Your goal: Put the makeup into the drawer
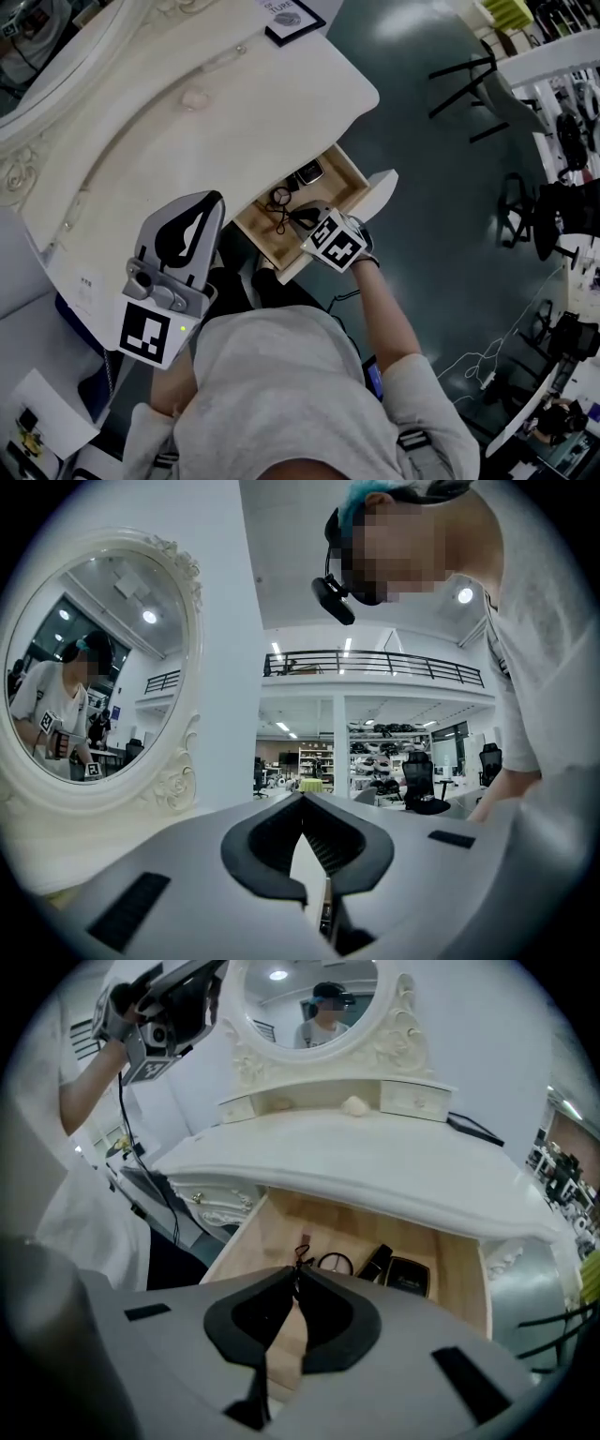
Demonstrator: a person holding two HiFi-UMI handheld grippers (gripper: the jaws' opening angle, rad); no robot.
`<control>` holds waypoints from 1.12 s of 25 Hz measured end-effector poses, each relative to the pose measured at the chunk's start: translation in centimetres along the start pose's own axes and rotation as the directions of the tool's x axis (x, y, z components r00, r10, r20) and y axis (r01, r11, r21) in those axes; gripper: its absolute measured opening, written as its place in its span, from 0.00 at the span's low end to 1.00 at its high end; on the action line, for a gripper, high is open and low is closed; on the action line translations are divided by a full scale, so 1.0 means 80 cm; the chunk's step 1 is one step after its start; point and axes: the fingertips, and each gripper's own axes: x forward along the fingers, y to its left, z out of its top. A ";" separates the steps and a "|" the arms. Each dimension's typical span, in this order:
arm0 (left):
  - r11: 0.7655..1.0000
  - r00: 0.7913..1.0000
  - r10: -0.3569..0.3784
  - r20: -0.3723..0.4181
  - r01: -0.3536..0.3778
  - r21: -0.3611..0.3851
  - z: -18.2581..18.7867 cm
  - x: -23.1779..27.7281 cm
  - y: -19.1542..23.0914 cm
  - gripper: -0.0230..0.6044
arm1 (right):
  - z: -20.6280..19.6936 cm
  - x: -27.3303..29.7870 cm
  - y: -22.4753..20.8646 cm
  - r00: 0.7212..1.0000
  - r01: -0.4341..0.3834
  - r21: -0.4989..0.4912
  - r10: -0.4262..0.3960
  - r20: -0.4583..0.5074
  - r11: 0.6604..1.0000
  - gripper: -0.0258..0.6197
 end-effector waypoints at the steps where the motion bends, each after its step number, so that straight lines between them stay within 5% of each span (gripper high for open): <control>1: 1.000 1.000 0.011 -0.001 -0.011 0.000 -0.001 -0.001 0.001 0.06 | 0.001 0.004 0.003 1.000 -0.020 -0.026 0.020 -0.013 0.999 0.09; 8: 0.997 0.997 0.074 -0.014 -0.074 -0.002 -0.006 -0.006 0.006 0.06 | -0.002 0.037 0.022 0.987 -0.134 -0.180 0.114 -0.116 0.975 0.09; 17: 0.991 0.991 0.132 -0.036 -0.132 -0.002 -0.014 -0.012 0.010 0.06 | -0.004 0.067 0.032 0.968 -0.212 -0.254 0.167 -0.187 0.944 0.09; 28: 0.984 0.982 0.181 -0.060 -0.181 0.009 -0.016 -0.021 0.013 0.06 | -0.037 0.094 0.020 0.932 -0.252 -0.343 0.132 -0.336 0.905 0.09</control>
